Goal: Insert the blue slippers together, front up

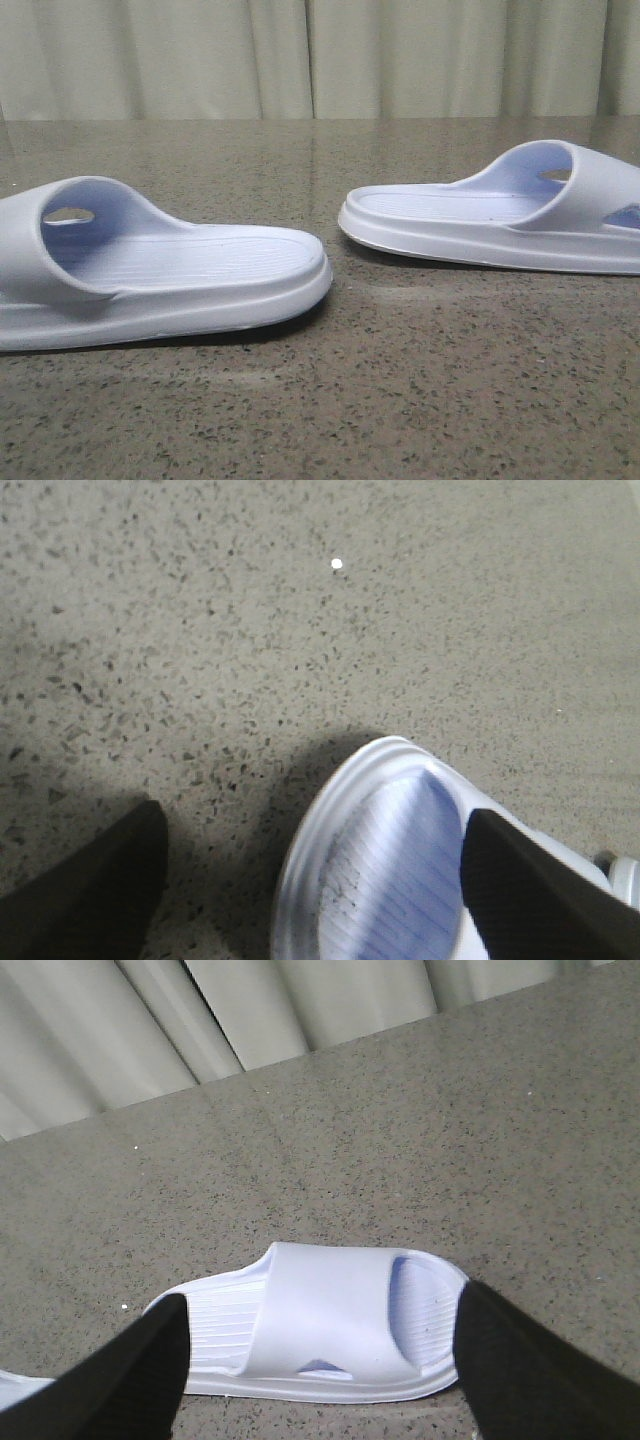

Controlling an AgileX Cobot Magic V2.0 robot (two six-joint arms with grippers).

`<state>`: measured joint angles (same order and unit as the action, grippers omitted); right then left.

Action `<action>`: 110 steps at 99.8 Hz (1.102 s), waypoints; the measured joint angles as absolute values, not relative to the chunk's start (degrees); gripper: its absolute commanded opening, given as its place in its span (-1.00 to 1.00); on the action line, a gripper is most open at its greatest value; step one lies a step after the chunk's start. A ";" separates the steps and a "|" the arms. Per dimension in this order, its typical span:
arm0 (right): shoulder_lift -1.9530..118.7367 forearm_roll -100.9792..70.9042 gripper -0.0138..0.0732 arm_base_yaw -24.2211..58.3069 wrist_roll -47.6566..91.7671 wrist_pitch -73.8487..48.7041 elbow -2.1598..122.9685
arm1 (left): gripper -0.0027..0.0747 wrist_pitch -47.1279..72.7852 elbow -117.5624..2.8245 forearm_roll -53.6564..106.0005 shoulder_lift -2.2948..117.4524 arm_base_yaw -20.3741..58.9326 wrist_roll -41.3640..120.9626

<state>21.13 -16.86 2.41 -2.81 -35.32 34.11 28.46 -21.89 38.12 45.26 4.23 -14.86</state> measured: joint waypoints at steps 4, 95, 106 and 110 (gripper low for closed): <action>21.13 -16.86 0.41 2.41 -2.81 -35.32 34.11 | 0.46 28.11 -21.89 38.76 45.77 4.23 -14.86; 21.13 -16.88 0.41 2.41 -2.81 -32.40 34.11 | 0.21 29.38 -21.89 46.48 46.60 4.23 -13.35; 21.13 -16.88 0.41 2.41 -2.81 -32.40 34.11 | 0.21 29.38 -21.89 46.60 46.60 4.23 -13.35; 21.13 -16.88 0.41 2.41 -2.81 -32.40 34.11 | 0.21 29.38 -21.89 46.60 46.60 4.23 -13.35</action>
<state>21.13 -16.88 2.41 -2.81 -32.40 34.11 29.38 -21.89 46.60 46.60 4.23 -13.35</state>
